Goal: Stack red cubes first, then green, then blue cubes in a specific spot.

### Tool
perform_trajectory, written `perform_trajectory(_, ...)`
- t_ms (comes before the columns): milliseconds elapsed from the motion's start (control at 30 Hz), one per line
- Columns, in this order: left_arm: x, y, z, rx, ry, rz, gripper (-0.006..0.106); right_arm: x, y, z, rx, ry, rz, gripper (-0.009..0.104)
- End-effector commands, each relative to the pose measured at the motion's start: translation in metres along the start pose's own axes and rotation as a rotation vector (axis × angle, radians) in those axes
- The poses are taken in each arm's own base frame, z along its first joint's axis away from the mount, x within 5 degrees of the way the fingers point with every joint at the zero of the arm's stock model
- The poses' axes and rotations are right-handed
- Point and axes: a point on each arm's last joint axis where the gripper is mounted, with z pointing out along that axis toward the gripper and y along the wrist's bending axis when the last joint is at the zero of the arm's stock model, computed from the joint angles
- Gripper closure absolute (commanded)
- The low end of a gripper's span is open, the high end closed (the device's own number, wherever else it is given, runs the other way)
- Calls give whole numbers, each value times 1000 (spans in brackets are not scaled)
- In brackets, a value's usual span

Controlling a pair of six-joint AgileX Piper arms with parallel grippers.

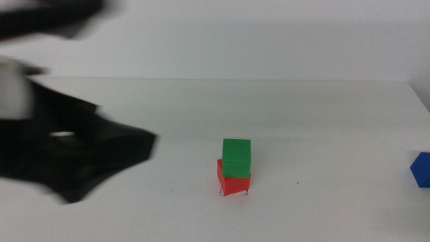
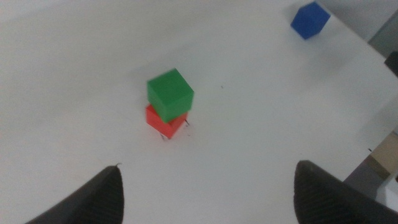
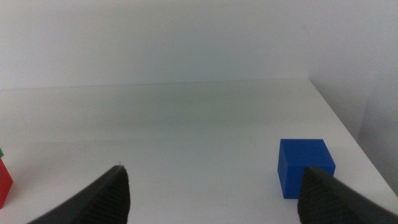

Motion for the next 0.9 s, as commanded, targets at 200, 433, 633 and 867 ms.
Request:
perform_trajectory(200,9,1,-37,9,-108,14,7,0,0,0,0,-11,-14,2)
perform_trajectory(433,9,4,-39,-18,-117,30,7,0,0,0,0,-11,-14,2)
perform_trajectory(633,8,8,-39,-66,-124,56,7,0,0,0,0,-11,-14,2)
perform_trajectory(867,8,11,-39,-97,-129,73,7,0,0,0,0,-11,-14,2)
